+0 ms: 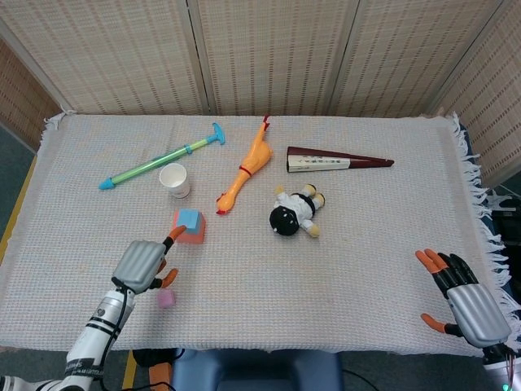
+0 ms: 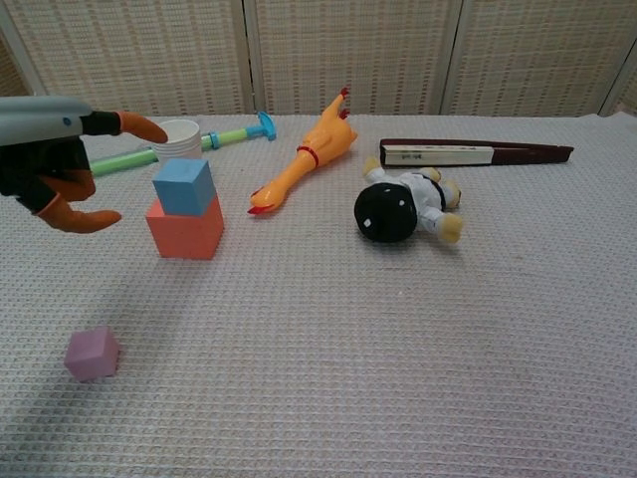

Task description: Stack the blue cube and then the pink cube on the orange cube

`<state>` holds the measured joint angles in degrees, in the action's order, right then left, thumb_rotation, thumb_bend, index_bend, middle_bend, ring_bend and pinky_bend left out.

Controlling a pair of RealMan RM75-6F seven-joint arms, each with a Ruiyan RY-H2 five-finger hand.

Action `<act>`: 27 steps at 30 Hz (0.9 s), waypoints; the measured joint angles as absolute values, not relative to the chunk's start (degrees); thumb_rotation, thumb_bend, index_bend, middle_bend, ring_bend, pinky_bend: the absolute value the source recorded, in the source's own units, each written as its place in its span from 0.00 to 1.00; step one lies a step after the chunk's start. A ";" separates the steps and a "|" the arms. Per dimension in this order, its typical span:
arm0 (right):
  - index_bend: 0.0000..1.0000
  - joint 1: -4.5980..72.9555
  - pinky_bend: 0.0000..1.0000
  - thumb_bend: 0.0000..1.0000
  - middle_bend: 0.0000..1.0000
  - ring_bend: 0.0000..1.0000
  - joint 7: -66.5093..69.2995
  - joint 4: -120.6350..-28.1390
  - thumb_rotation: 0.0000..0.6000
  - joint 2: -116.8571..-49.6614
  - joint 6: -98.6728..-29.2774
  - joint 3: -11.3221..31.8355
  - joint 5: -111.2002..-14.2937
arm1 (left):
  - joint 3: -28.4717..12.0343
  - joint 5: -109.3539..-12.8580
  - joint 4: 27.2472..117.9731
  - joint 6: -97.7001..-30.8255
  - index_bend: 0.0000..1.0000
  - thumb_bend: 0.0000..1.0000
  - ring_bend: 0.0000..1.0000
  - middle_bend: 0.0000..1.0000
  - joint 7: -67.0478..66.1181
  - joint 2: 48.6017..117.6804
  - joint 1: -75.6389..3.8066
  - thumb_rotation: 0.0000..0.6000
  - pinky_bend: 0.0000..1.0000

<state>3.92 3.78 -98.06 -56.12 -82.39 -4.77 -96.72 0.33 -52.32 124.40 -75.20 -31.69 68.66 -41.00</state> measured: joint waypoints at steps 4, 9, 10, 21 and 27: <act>0.00 3.94 0.00 0.07 0.00 0.00 3.57 -98.29 1.00 -56.25 -82.41 -5.01 -97.40 | 7.36 -62.27 125.16 -75.12 0.07 0.36 1.00 1.00 -26.19 66.59 -34.67 1.00 1.00; 0.00 3.76 0.00 0.07 0.00 0.00 4.13 -98.32 1.00 -56.08 -83.26 -5.21 -98.28 | 9.39 -63.21 123.82 -72.41 0.08 0.36 1.00 1.00 -22.50 65.92 -32.00 1.00 1.00; 0.00 3.71 0.00 0.07 0.00 0.00 4.39 -98.27 1.00 -55.99 -83.43 -5.23 -98.37 | 9.69 -62.95 123.15 -71.28 0.08 0.36 1.00 1.00 -22.20 66.10 -31.67 1.00 1.00; 0.00 3.19 0.00 0.07 0.00 0.00 5.81 -97.99 1.00 -55.11 -84.72 -5.58 -99.27 | 10.50 -62.17 114.75 -68.40 0.10 0.36 1.00 1.00 -25.13 74.62 -28.49 1.00 1.00; 0.00 3.19 0.00 0.07 0.00 0.00 6.29 -97.82 1.00 -54.88 -84.77 -5.67 -99.47 | 9.53 -61.60 110.50 -71.25 0.13 0.35 1.00 1.00 -30.12 79.41 -26.53 1.00 1.00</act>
